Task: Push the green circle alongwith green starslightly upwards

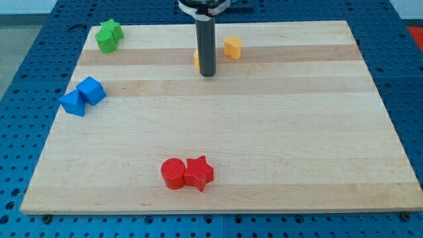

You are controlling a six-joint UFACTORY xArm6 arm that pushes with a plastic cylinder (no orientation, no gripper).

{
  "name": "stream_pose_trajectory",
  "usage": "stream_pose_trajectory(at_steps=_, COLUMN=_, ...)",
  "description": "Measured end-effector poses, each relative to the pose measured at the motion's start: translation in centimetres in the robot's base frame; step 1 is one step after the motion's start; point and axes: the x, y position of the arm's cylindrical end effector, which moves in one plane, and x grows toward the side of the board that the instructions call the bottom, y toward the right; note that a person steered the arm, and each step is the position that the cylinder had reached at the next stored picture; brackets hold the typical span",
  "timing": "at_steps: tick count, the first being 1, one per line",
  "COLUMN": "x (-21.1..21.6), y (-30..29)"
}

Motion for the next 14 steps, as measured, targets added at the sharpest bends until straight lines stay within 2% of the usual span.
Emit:
stream_pose_trajectory(at_steps=1, x=-0.4, y=0.0)
stream_pose_trajectory(at_steps=2, x=1.9, y=-1.7)
stream_pose_trajectory(at_steps=4, x=3.2, y=-5.3)
stream_pose_trajectory(at_steps=5, x=6.7, y=-3.2)
stream_pose_trajectory(at_steps=6, x=8.2, y=3.7)
stream_pose_trajectory(at_steps=7, x=12.6, y=8.8)
stream_pose_trajectory(at_steps=8, x=18.1, y=9.4)
stream_pose_trajectory(at_steps=9, x=19.4, y=9.4)
stream_pose_trajectory(at_steps=10, x=19.0, y=9.4)
stream_pose_trajectory(at_steps=12, x=9.2, y=5.6)
stream_pose_trajectory(at_steps=13, x=5.5, y=2.3)
stream_pose_trajectory(at_steps=14, x=3.7, y=-2.3)
